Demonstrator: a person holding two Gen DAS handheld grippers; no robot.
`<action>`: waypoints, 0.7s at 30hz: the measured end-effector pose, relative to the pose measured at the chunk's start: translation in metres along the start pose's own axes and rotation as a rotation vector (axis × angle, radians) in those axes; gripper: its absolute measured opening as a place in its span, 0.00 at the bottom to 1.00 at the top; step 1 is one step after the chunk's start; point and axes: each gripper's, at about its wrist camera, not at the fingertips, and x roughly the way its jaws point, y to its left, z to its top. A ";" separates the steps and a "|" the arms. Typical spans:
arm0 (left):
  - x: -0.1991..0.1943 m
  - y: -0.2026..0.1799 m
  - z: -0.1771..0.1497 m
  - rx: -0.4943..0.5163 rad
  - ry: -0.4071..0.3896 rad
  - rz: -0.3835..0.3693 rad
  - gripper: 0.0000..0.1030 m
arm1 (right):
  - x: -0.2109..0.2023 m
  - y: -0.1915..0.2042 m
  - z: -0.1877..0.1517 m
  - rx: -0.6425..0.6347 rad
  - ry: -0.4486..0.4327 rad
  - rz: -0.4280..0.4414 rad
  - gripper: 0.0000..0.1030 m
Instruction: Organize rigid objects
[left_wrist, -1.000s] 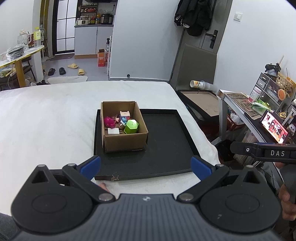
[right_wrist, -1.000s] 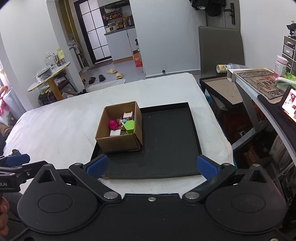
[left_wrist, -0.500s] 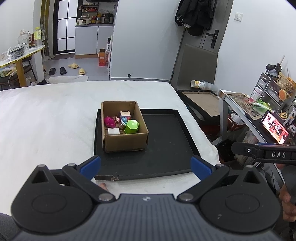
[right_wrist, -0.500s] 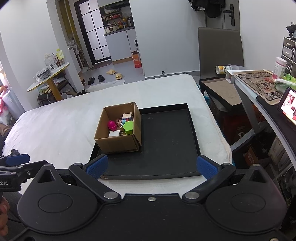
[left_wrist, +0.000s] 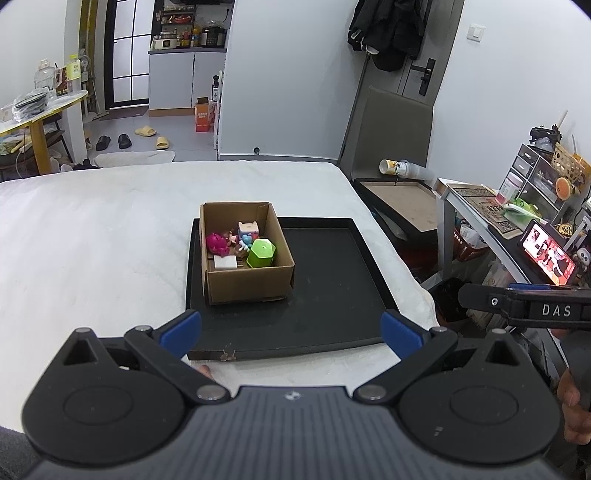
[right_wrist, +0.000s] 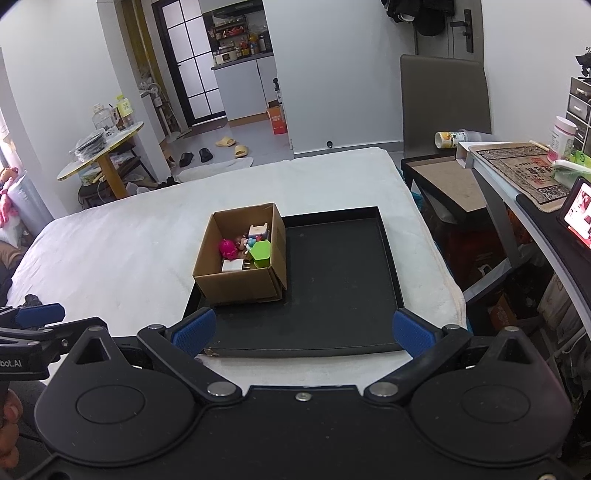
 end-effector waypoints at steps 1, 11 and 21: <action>0.000 0.000 0.000 -0.001 0.000 -0.002 1.00 | 0.000 0.000 0.001 -0.001 0.000 -0.001 1.00; 0.001 -0.001 0.000 0.003 0.008 0.003 1.00 | 0.000 0.000 0.000 -0.007 0.005 0.005 1.00; 0.003 -0.002 0.000 0.005 0.015 0.003 1.00 | 0.000 -0.001 0.000 -0.001 0.001 0.006 1.00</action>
